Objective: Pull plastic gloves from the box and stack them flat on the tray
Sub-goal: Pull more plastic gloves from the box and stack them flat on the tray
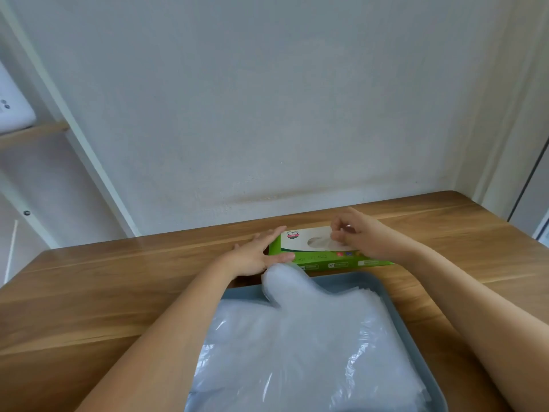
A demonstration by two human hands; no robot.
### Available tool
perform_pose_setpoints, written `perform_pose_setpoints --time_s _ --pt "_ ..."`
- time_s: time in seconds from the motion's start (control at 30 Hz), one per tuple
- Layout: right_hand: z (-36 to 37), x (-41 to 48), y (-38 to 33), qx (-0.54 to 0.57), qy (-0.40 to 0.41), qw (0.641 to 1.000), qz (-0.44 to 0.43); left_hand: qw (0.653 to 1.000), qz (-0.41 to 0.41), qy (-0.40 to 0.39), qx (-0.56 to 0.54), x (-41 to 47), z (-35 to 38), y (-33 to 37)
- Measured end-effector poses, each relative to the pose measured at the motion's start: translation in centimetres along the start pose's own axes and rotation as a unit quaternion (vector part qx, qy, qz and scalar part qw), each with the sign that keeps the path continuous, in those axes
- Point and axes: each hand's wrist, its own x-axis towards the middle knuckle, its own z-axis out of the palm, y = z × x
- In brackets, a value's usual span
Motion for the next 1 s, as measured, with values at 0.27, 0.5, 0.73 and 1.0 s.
perform_pose_setpoints --time_s 0.27,0.5,0.73,1.0 --pt "-5.8 -0.5 -2.2 0.466 0.148 0.87 -0.062 1.0 -0.008 -0.011 -0.005 0.6 -0.1 -0.2" --pt "-8.4 -3.1 -6.5 0.469 0.038 0.876 -0.105 0.98 0.037 -0.009 -0.195 -2.1 -2.8 2.8" --pt "-5.8 -3.5 -8.5 0.465 -0.077 0.877 -0.087 0.883 0.18 -0.046 -0.43 -7.4 -2.0 6.1" --pt "-3.9 -6.0 -10.8 0.463 -0.133 0.873 -0.076 0.82 0.151 0.008 -0.551 -11.7 0.6 6.5"
